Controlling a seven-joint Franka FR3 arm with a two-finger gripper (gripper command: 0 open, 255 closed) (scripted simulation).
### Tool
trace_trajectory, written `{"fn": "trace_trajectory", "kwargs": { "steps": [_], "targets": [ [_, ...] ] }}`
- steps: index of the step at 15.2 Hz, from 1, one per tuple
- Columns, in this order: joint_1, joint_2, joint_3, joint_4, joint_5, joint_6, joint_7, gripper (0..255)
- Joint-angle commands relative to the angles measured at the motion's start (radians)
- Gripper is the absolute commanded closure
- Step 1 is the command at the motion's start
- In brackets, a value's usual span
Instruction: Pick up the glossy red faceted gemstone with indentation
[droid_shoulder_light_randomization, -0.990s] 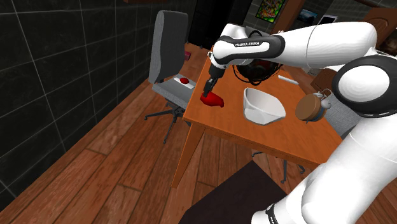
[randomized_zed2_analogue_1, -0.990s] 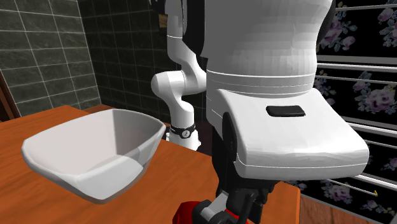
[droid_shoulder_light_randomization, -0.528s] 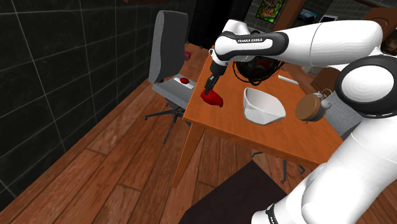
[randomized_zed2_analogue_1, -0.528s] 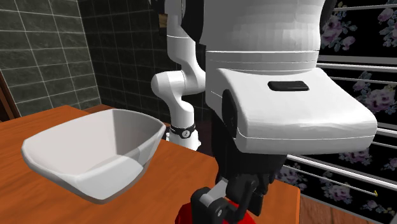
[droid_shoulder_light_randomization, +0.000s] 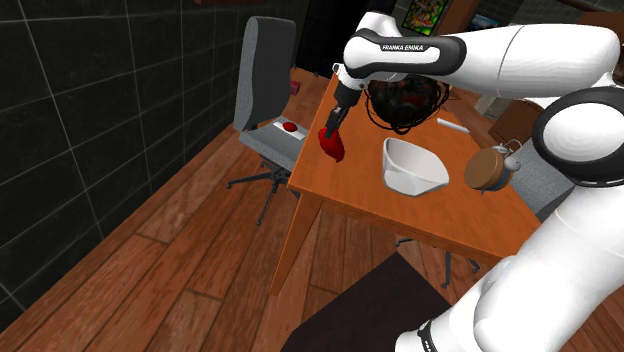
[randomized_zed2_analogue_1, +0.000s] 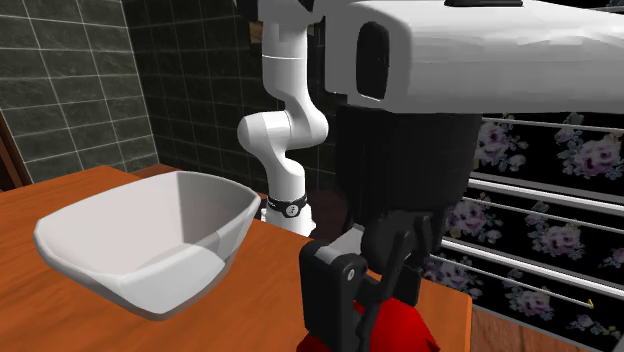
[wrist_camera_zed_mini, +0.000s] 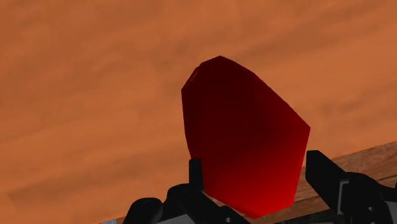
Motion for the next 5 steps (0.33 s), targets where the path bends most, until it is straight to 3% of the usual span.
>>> {"fn": "trace_trajectory", "kwargs": {
  "steps": [1,5],
  "targets": [
    [0.0,-0.005,0.0,0.022,-0.001,-0.027,0.002,255],
    [0.0,-0.008,0.0,0.048,-0.002,-0.055,0.002,255]
  ]
}}
